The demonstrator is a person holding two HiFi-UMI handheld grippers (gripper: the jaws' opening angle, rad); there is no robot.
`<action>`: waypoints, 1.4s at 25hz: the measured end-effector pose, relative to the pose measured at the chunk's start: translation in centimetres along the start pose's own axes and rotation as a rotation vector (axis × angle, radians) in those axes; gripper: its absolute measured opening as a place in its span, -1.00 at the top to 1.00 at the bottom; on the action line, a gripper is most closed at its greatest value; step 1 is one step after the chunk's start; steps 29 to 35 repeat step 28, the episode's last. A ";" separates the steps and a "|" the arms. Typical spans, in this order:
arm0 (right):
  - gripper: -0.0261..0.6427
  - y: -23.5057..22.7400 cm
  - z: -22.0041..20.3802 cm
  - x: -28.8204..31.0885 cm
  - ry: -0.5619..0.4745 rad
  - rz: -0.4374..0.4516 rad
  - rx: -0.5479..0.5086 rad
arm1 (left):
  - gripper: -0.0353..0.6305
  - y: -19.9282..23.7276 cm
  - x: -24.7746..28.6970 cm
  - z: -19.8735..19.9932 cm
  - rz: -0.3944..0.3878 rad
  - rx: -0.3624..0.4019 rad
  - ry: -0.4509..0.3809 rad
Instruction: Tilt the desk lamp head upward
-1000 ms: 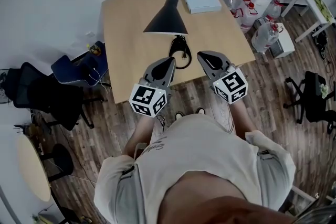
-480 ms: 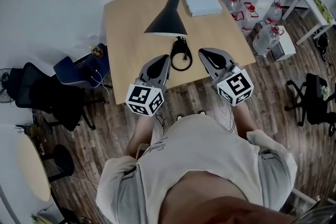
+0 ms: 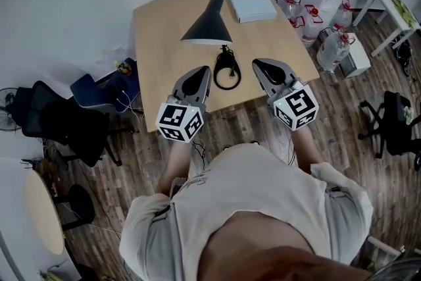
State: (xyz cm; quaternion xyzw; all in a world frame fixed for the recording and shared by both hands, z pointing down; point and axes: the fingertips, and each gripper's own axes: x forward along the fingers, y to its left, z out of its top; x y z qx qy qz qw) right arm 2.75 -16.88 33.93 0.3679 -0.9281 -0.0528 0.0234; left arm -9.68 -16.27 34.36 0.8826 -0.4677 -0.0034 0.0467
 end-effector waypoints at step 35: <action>0.94 -0.4 0.5 -0.4 0.035 0.025 -0.036 | 0.85 -1.2 0.6 -0.2 -0.012 -0.037 -0.018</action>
